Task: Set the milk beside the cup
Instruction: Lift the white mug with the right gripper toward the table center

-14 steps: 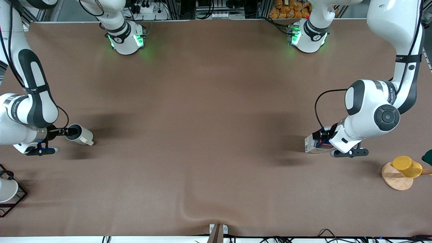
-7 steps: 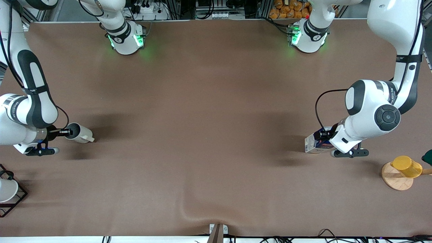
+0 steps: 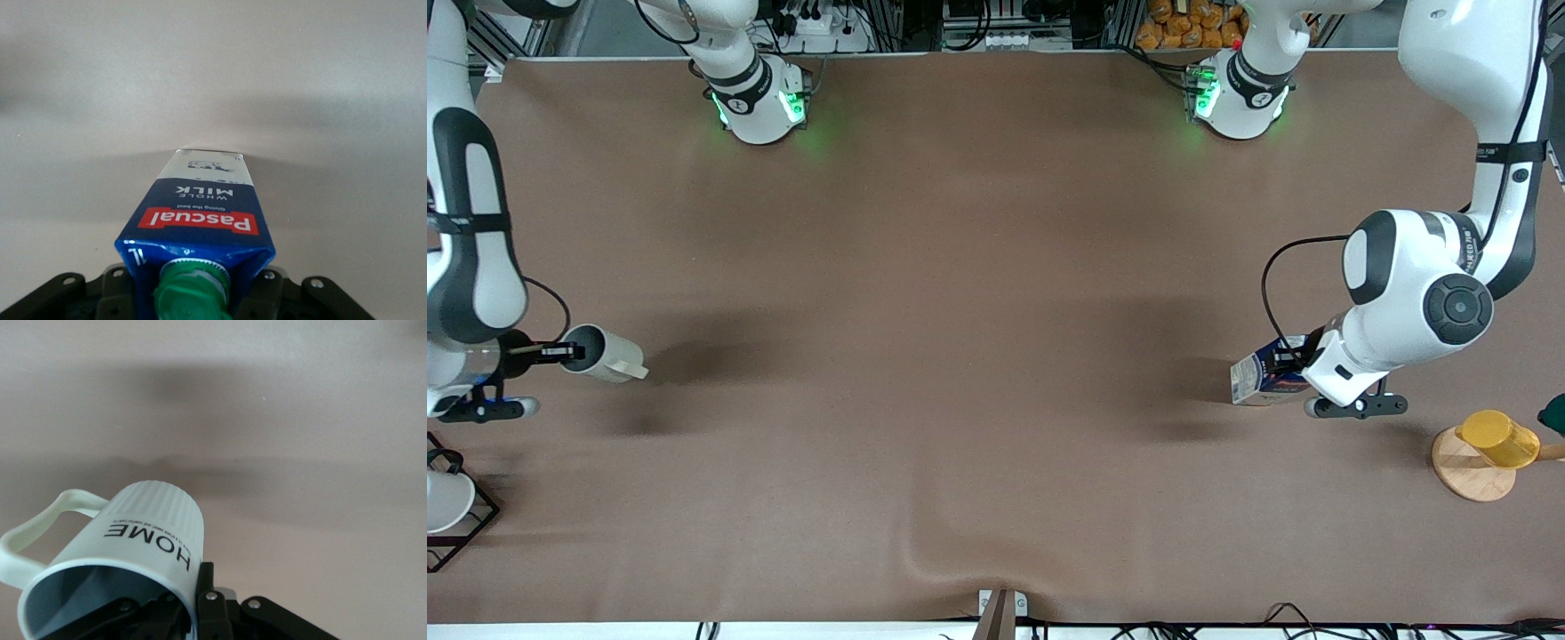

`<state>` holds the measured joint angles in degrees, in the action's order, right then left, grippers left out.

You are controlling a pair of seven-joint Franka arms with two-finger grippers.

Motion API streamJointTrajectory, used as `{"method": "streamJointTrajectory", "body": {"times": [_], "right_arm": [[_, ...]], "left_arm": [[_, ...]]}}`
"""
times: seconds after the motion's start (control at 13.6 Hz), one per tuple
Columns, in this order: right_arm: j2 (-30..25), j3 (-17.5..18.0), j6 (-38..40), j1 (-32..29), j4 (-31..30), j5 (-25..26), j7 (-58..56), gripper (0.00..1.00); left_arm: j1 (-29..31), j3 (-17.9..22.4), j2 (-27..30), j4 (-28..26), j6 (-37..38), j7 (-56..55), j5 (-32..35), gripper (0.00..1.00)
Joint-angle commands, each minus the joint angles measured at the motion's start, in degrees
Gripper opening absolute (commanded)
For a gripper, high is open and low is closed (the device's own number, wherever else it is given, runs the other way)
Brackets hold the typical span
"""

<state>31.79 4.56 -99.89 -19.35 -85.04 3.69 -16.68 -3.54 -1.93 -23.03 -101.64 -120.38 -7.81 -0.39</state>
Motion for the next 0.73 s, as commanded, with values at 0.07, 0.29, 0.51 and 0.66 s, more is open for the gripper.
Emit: {"method": "streamJointTrajectory", "body": {"times": [0.07, 0.29, 0.51, 0.66], "right_arm": [[-1.1, 4.4, 8.8, 0.6, 7.9, -4.3, -1.1, 0.00], [-1.2, 13.1, 10.3, 0.8, 10.4, -4.3, -1.2, 0.00], [-0.5, 21.2, 9.0, 1.5, 10.4, -4.5, -3.7, 0.00], [0.0, 21.7, 3.4, 7.3, 9.9, -3.9, -4.1, 0.00]], "left_arm": [[1.4, -0.1, 1.0, 1.9, 0.4, 0.3, 0.5, 0.54], [1.6, -0.2, 1.2, 2.8, 0.9, 0.1, 0.3, 0.54], [1.3, -0.3, 1.4, 3.0, 2.8, -0.6, 0.5, 0.54], [1.5, -0.4, 2.0, 4.6, 6.2, -0.6, 0.5, 0.54]]}}
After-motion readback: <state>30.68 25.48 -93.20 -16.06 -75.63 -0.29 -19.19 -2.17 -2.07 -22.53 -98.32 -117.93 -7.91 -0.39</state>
